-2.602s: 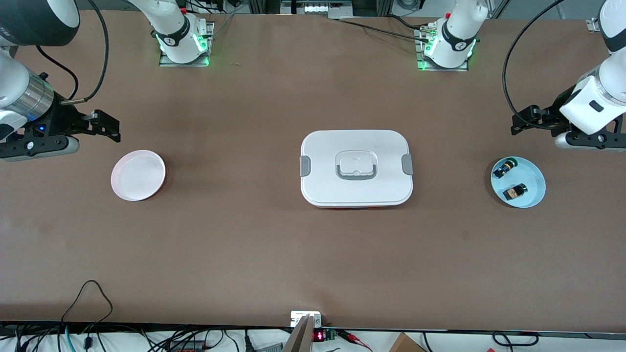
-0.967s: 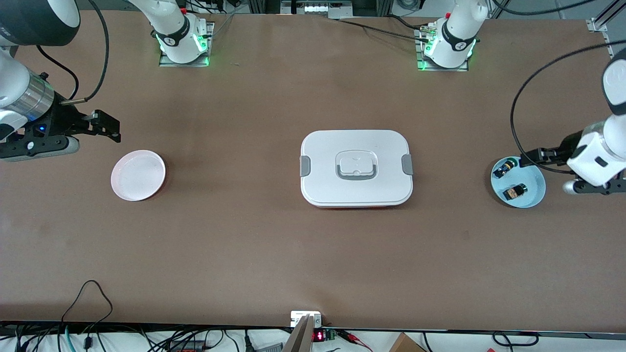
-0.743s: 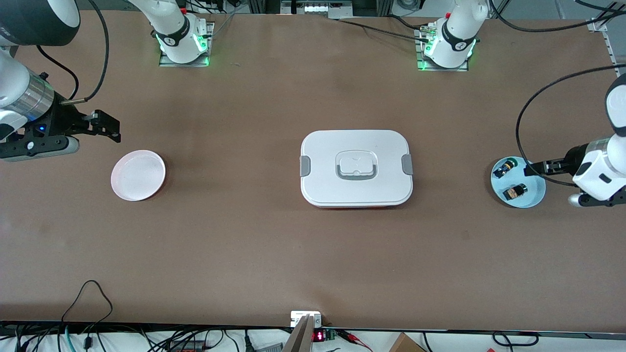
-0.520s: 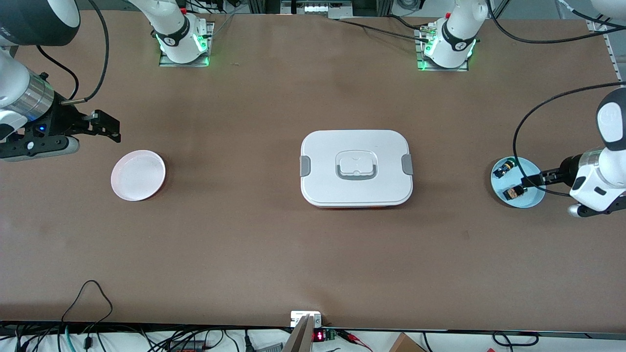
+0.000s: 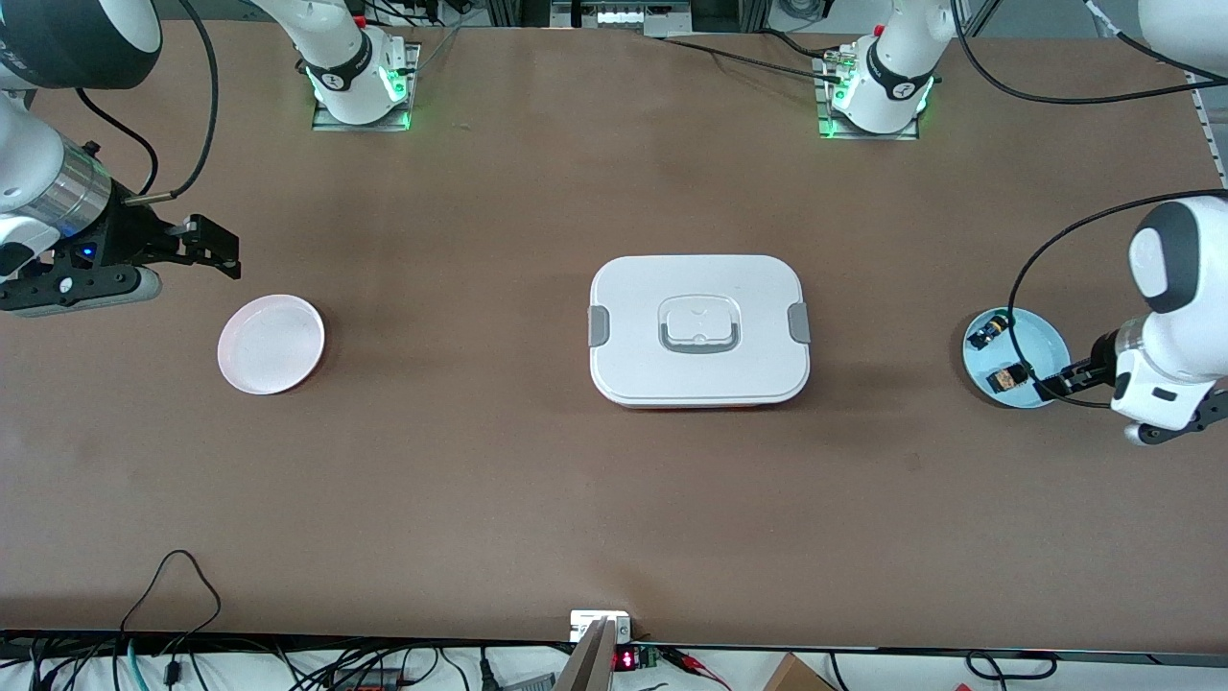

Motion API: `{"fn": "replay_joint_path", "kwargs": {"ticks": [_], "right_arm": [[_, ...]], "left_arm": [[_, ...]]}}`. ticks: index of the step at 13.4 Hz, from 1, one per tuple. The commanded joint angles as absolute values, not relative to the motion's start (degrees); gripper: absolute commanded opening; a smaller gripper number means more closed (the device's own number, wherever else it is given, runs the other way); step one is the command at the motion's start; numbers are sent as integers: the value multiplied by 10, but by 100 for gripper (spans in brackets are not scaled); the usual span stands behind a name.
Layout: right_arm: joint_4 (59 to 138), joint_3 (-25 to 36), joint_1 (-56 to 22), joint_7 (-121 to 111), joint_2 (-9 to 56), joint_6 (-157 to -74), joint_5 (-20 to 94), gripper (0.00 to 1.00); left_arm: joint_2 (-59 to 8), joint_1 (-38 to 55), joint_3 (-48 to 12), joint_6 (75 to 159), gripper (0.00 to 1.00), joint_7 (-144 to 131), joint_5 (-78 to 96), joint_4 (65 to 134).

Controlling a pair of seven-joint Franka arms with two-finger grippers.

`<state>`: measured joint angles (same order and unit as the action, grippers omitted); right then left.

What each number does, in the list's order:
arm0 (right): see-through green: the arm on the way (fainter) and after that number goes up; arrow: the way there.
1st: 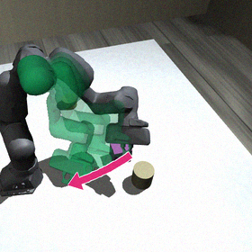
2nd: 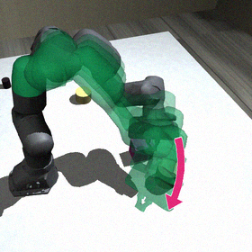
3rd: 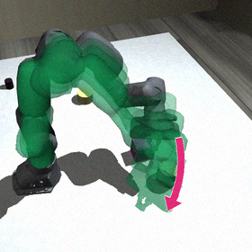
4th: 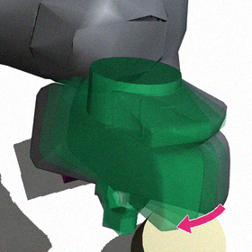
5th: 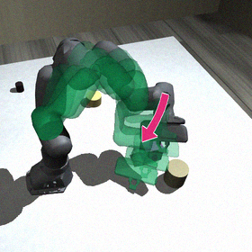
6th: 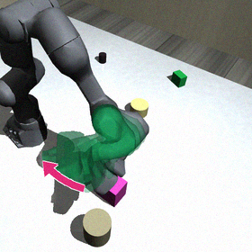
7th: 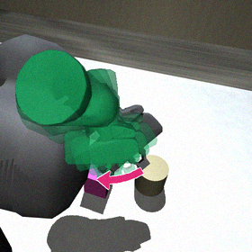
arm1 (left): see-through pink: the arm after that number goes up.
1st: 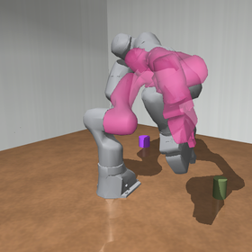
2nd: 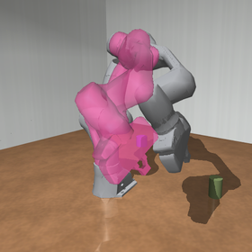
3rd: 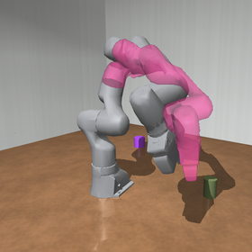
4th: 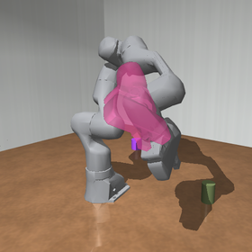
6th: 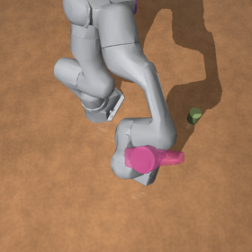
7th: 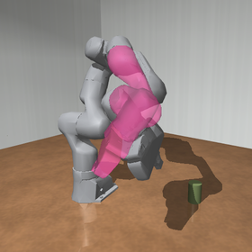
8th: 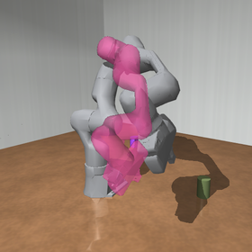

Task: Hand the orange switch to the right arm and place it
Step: 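Lower the left gripper over the blue dish onto the orange switch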

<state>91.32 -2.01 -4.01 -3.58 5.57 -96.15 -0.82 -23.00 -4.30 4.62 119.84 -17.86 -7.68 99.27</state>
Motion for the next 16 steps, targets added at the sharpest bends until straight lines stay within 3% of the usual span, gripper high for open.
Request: {"fn": "replay_joint_path", "kwargs": {"ticks": [1,2,16], "right_arm": [[905,-20,-42,-36,56,-953,-7,100],[905,-20,-41,-36,56,-952,-7,100],[905,-19,-38,-35,56,-952,-7,100]], "left_arm": [[-216,-55,49,1391,100,-191,-111,1134],[-220,-72,49,1434,100,-190,-112,1156],[-270,-97,48,1524,99,-195,-111,1201]]}}
